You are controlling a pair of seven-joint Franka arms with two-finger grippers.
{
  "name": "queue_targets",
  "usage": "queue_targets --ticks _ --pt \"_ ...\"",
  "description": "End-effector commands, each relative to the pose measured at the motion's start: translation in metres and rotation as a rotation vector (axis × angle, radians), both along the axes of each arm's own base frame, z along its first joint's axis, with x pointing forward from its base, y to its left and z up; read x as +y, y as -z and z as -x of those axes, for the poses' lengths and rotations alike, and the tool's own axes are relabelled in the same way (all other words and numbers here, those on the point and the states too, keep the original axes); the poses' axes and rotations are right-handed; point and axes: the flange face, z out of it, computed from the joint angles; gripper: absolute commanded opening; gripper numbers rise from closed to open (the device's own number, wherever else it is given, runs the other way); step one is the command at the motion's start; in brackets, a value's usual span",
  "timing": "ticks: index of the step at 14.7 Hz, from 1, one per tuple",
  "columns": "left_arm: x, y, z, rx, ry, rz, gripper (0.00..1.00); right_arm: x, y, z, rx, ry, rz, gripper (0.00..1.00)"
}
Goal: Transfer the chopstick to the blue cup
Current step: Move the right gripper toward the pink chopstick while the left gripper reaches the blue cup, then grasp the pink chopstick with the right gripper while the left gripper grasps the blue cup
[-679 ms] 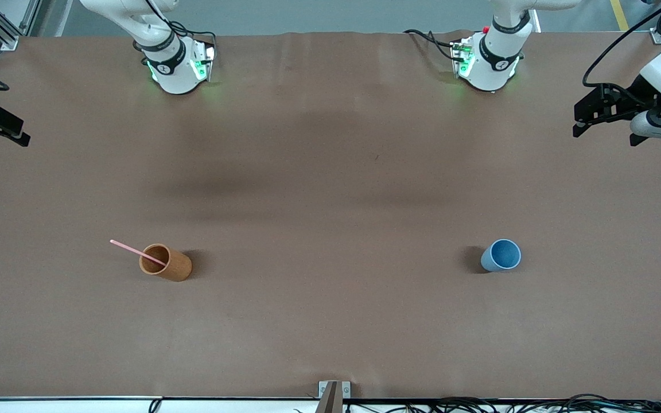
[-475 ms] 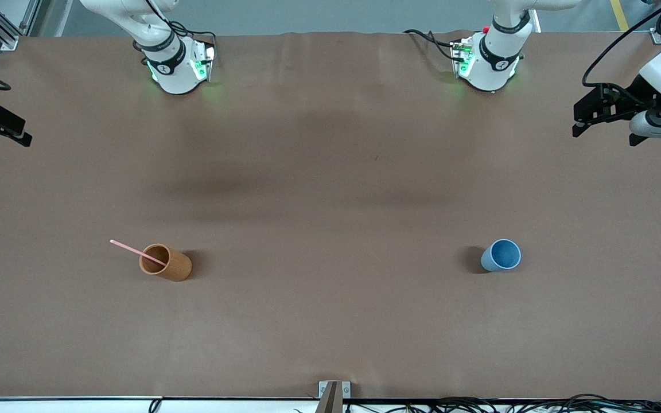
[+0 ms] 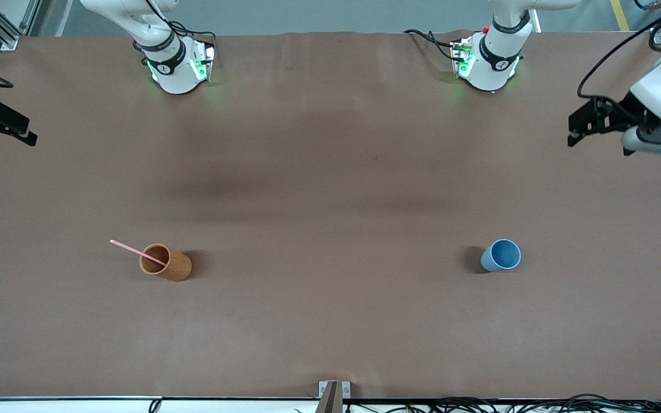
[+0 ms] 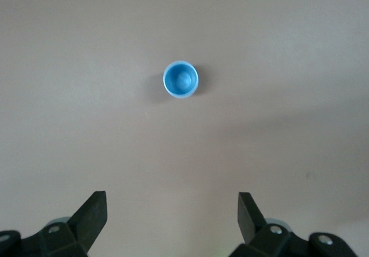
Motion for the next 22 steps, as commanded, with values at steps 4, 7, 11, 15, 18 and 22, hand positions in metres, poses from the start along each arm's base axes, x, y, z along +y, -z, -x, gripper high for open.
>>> queue_targets --ticks 4,7,11,15,18,22 --pt "0.037 0.129 -0.078 0.029 -0.003 0.016 1.0 -0.005 0.052 -0.013 -0.001 0.016 -0.08 0.98" --pt "0.034 0.211 -0.093 0.026 -0.014 0.017 1.0 -0.008 0.101 -0.024 -0.049 0.042 -0.095 0.98" --pt "0.031 0.277 -0.099 0.035 -0.02 0.019 1.0 -0.009 0.178 -0.036 -0.104 0.095 -0.131 0.96" --pt "0.026 0.332 -0.11 0.041 -0.099 0.074 1.0 -0.026 0.231 -0.06 -0.112 0.164 -0.204 0.87" --pt "0.022 0.351 -0.113 0.031 -0.113 0.072 1.0 -0.035 0.257 -0.065 -0.096 0.176 -0.207 0.68" --pt "0.028 0.369 -0.112 0.04 -0.125 0.068 0.71 -0.026 0.286 -0.076 -0.111 0.25 -0.3 0.45"
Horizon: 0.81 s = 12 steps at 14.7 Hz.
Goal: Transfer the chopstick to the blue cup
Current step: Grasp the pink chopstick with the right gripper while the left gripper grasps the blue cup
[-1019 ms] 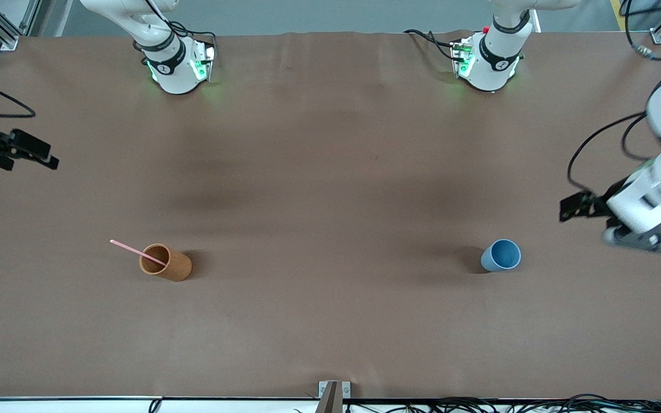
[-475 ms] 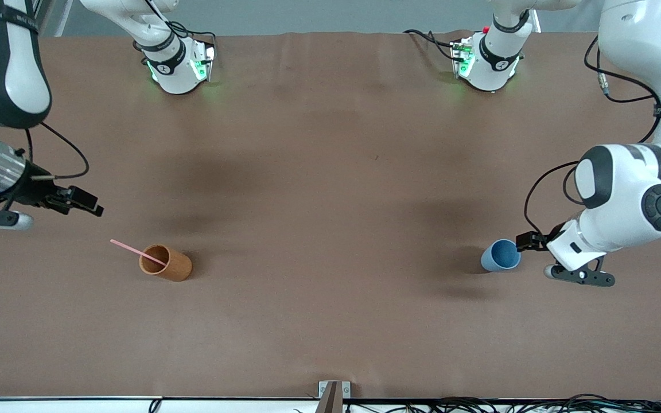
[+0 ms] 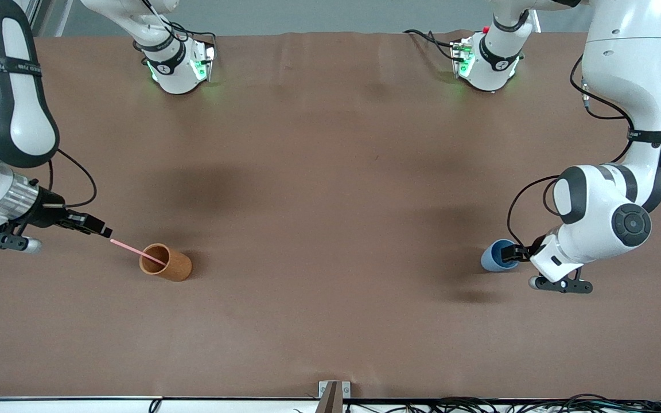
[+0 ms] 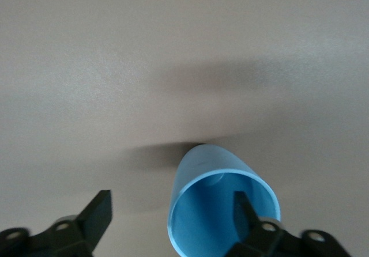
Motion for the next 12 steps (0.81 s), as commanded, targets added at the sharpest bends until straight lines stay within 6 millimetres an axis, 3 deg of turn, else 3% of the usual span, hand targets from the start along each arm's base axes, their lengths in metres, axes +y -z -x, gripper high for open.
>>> queue_targets --ticks 1,3,5,7,10,12 --pt "0.003 0.005 0.001 -0.004 -0.019 0.011 0.56 0.007 0.011 -0.008 -0.038 0.016 -0.022 0.42" --pt "0.002 0.01 0.004 0.004 -0.016 0.009 0.29 0.004 0.016 -0.008 -0.034 0.018 -0.02 0.35" --pt "0.001 0.015 0.007 -0.002 -0.017 0.007 0.21 0.006 0.018 -0.008 -0.031 0.018 -0.026 0.32" --pt "-0.002 0.015 0.008 -0.004 -0.028 0.006 0.01 0.006 0.021 -0.009 -0.027 0.034 -0.046 0.29" --pt "-0.006 0.005 0.006 -0.014 -0.034 -0.002 0.0 0.006 0.023 -0.009 -0.029 0.061 -0.08 0.27" --pt "-0.01 -0.026 0.005 -0.039 -0.027 -0.001 0.0 0.006 0.028 -0.009 -0.021 0.069 -0.09 0.25"
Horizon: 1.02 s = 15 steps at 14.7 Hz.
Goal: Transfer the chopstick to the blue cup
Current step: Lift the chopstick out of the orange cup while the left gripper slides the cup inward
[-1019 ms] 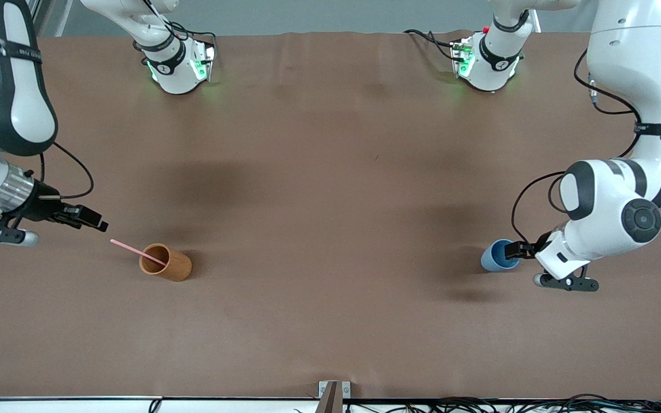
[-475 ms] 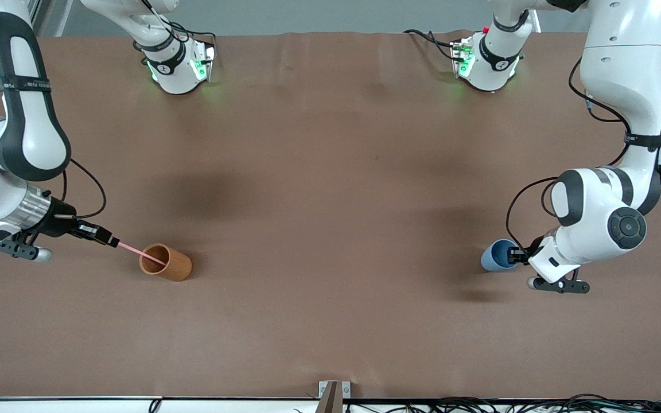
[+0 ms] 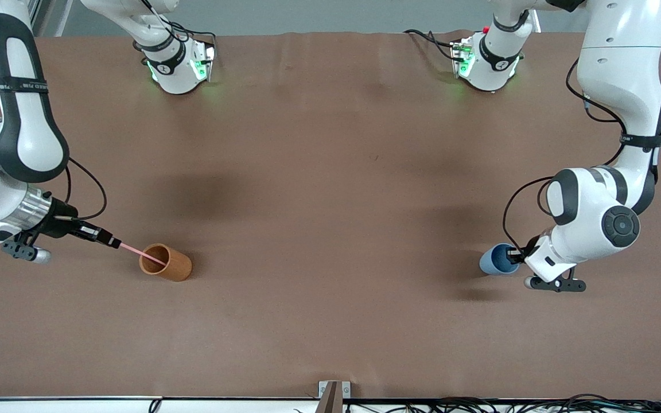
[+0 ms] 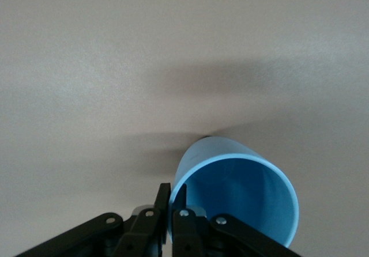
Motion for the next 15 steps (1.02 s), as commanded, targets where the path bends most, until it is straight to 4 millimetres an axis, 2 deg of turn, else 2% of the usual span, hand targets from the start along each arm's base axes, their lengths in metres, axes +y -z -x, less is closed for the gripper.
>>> queue_targets --ticks 1,3,6,10,12,15 --pt "-0.01 -0.052 0.003 -0.04 0.004 -0.004 0.0 0.0 0.007 -0.001 -0.002 0.01 -0.028 0.24" --pt "-0.039 -0.085 0.005 -0.079 -0.04 -0.001 0.0 -0.001 0.007 0.0 -0.001 0.019 -0.04 0.22" --pt "-0.111 -0.104 0.018 -0.098 -0.131 -0.006 0.01 -0.002 0.008 0.0 0.001 0.025 -0.045 0.16" --pt "-0.198 -0.107 0.047 -0.078 -0.232 0.017 0.01 -0.002 0.01 0.001 0.011 0.028 -0.05 0.1" --pt "-0.239 -0.099 0.061 -0.063 -0.275 0.034 0.01 -0.001 0.009 0.001 0.012 0.028 -0.051 0.07" --pt "-0.308 -0.075 0.079 -0.094 -0.349 -0.01 0.01 0.004 0.003 0.0 0.016 0.021 -0.057 0.04"
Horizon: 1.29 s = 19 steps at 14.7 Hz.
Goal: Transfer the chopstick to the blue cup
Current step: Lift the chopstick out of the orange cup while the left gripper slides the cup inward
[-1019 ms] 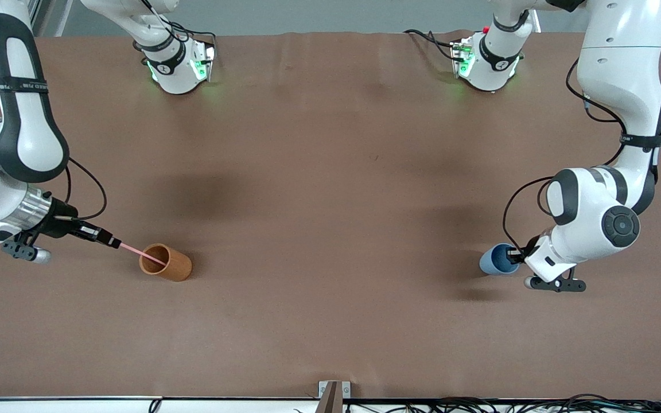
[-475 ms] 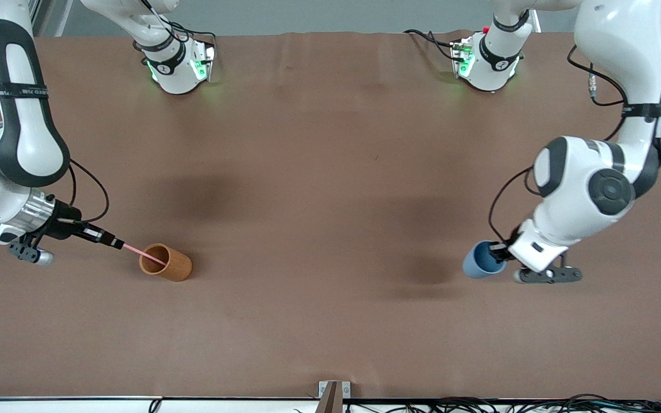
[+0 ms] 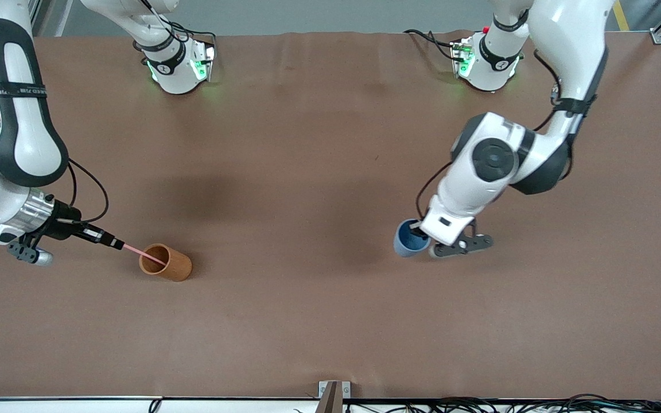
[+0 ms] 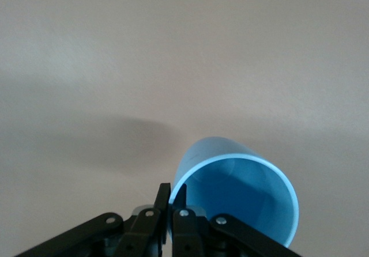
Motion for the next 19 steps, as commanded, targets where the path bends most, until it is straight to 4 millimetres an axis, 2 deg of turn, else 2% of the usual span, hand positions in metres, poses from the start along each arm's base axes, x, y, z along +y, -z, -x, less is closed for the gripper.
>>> queue_targets --ticks 1,3,5,7,10,12,13,14,16,17,19 --pt "-0.052 0.026 0.009 -0.029 -0.068 -0.036 0.01 0.007 -0.01 0.001 0.012 -0.012 -0.027 0.03" --pt "-0.073 0.045 0.023 -0.015 -0.086 -0.045 0.01 0.016 -0.044 -0.004 0.033 -0.041 -0.06 0.01" --pt "-0.084 0.053 0.031 -0.001 -0.099 -0.04 0.02 0.025 -0.094 -0.004 0.06 -0.072 -0.086 0.01" --pt "-0.093 0.06 0.038 0.019 -0.099 -0.028 0.02 0.034 -0.15 0.002 0.08 -0.106 0.003 0.01" --pt "-0.109 0.069 0.046 0.023 -0.119 0.015 0.03 0.087 -0.233 0.015 0.109 -0.113 0.137 0.02" --pt "-0.109 0.07 0.046 0.023 -0.118 0.014 0.04 0.122 -0.256 0.023 0.101 -0.095 0.154 0.01" --pt "-0.109 0.073 0.047 0.027 -0.116 0.013 0.16 0.142 -0.264 0.029 0.089 -0.093 0.185 0.01" --pt "-0.109 0.076 0.047 0.026 -0.11 0.008 0.38 0.166 -0.267 0.033 0.087 -0.093 0.219 0.01" --pt "-0.108 0.072 0.046 0.016 -0.107 0.004 1.0 0.22 -0.268 0.044 0.096 -0.057 0.246 0.01" --pt "-0.108 0.067 0.045 0.012 -0.109 0.005 1.0 0.249 -0.267 0.051 0.094 -0.04 0.257 0.01" --pt "-0.105 0.044 0.043 -0.014 -0.108 0.006 1.0 0.31 -0.271 0.068 0.052 -0.02 0.25 0.02"
